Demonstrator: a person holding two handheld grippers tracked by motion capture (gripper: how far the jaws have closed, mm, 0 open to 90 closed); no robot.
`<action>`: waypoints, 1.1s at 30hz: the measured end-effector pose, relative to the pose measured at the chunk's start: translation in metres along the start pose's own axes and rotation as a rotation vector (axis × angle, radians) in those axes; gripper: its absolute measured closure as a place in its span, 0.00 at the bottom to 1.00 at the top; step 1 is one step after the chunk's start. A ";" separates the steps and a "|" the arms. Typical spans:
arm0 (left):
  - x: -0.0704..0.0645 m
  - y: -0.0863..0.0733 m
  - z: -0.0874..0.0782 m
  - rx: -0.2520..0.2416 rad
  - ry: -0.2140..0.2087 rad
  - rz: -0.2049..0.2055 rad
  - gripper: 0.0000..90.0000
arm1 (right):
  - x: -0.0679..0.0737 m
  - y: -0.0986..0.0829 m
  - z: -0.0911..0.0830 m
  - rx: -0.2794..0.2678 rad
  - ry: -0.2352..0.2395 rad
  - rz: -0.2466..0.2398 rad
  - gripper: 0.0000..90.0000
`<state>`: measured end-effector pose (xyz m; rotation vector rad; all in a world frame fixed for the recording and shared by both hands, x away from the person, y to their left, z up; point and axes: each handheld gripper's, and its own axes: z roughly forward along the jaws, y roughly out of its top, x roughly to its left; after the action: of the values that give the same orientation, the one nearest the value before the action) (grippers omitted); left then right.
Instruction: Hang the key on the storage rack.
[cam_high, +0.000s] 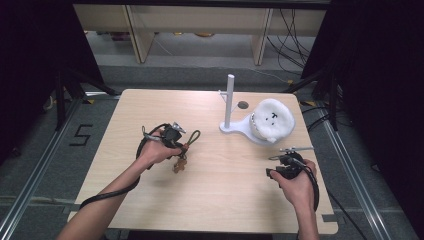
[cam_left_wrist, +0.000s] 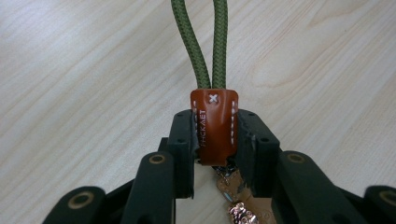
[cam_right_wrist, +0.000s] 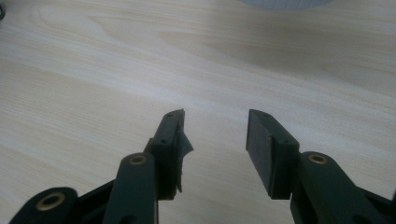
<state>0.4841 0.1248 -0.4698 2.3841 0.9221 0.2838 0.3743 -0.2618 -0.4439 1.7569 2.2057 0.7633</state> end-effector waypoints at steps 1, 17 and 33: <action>0.000 -0.001 -0.001 -0.013 0.001 -0.004 0.76 | 0.000 0.000 0.000 0.001 0.001 -0.003 0.64; -0.007 -0.006 -0.016 -0.202 0.018 -0.023 0.76 | -0.001 -0.001 -0.001 -0.004 -0.003 -0.003 0.64; -0.013 0.001 -0.030 -0.312 0.023 -0.022 0.76 | -0.001 0.000 -0.001 -0.007 -0.006 0.010 0.63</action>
<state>0.4634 0.1281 -0.4449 2.0874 0.8453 0.4156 0.3736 -0.2627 -0.4431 1.7652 2.1896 0.7667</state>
